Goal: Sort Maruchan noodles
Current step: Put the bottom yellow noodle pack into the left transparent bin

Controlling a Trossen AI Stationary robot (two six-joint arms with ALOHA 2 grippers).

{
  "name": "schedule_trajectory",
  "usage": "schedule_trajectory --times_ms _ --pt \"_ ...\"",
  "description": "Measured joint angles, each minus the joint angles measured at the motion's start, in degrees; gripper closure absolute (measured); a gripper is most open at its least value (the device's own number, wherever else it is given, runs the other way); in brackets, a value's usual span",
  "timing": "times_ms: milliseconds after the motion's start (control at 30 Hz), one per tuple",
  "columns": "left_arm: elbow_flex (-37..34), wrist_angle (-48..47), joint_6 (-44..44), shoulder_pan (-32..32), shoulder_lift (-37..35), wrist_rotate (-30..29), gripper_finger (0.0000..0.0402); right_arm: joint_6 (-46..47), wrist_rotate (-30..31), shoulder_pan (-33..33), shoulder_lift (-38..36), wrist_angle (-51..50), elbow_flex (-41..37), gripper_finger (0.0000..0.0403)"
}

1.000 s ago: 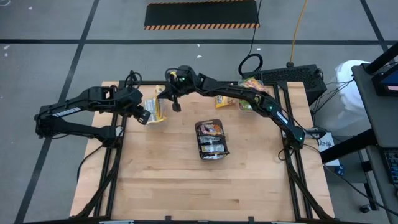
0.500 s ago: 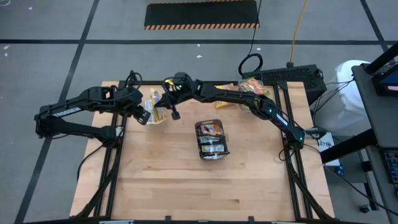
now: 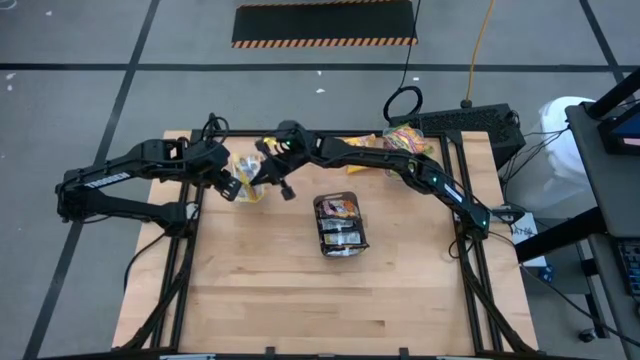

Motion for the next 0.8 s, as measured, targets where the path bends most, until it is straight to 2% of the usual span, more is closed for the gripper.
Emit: schedule_trajectory --times_ms 367,633,800 --pt "0.0 0.0 0.0 0.0 0.0 -0.3 0.0339 0.2 0.3 -2.5 0.0 -4.3 0.0 0.0403" --pt "0.0 0.2 3.9 0.0 0.5 -6.8 0.0339 0.1 0.4 -3.0 -0.6 -4.4 0.0 0.0403" --pt "0.0 0.7 7.4 0.0 1.7 -6.8 0.0339 -0.1 0.4 -3.1 -0.8 -4.1 0.0 0.0403"
